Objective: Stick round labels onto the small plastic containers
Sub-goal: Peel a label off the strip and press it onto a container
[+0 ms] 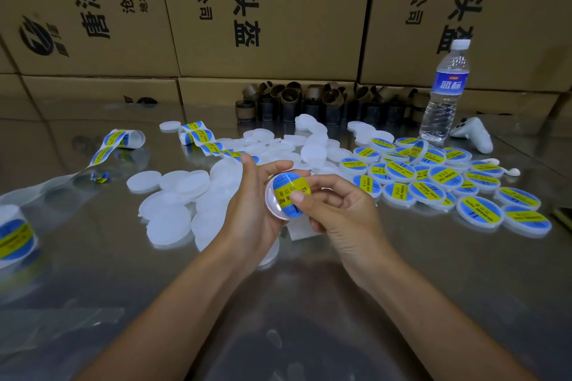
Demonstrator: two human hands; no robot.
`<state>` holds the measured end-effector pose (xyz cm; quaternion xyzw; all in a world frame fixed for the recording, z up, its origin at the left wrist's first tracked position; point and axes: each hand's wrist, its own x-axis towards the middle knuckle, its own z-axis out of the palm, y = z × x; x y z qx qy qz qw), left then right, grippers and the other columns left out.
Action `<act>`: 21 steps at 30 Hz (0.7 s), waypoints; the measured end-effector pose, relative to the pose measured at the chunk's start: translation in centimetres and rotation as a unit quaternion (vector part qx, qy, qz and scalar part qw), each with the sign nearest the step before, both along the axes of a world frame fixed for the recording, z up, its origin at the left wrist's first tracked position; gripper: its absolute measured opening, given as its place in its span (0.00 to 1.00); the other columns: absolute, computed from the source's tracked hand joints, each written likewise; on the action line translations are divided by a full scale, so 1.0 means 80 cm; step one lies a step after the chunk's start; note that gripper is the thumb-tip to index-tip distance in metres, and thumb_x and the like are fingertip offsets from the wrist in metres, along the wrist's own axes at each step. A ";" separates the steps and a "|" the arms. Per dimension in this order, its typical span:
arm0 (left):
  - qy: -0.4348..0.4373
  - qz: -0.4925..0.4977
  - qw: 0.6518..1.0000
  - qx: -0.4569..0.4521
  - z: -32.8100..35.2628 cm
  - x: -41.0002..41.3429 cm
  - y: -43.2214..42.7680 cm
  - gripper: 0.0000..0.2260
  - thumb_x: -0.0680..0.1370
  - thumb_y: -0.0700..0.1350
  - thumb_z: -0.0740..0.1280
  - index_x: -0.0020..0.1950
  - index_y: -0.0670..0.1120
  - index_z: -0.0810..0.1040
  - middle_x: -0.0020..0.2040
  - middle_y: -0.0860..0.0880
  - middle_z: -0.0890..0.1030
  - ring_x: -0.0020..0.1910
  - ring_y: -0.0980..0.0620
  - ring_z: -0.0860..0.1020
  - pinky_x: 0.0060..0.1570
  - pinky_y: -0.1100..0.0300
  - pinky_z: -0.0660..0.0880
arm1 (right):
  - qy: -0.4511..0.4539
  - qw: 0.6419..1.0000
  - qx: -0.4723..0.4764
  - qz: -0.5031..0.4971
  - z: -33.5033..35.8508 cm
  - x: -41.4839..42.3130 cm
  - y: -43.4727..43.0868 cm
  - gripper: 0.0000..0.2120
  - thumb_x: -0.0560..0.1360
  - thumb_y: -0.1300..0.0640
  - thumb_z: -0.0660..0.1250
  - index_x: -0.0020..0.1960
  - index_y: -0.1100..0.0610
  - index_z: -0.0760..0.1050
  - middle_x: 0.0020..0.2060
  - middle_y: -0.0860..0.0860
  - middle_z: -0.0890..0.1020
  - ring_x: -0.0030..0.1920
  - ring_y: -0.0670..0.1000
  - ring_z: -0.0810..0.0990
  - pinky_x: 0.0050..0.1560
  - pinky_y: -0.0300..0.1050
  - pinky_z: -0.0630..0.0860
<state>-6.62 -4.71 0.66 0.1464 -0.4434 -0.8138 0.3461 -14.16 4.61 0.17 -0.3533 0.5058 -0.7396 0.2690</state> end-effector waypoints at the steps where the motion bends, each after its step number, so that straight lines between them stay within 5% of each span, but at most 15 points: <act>1: -0.002 -0.001 1.000 -0.002 0.000 -0.001 0.001 0.28 0.79 0.62 0.46 0.52 0.42 0.74 0.43 0.44 0.83 0.44 0.45 0.82 0.39 0.58 0.81 | 0.001 1.000 0.002 -0.008 0.000 0.000 0.000 0.07 0.67 0.64 0.74 0.37 0.53 0.80 0.26 0.48 0.79 0.24 0.41 0.72 0.26 0.31 0.68; 21: -0.011 -0.015 1.000 -0.014 0.001 -0.002 0.008 0.24 0.80 0.59 0.48 0.50 0.42 0.74 0.44 0.44 0.82 0.43 0.47 0.80 0.42 0.57 0.80 | 0.004 0.998 0.017 -0.068 -0.001 0.002 -0.001 0.07 0.68 0.67 0.72 0.41 0.59 0.76 0.20 0.48 0.75 0.21 0.44 0.70 0.25 0.34 0.69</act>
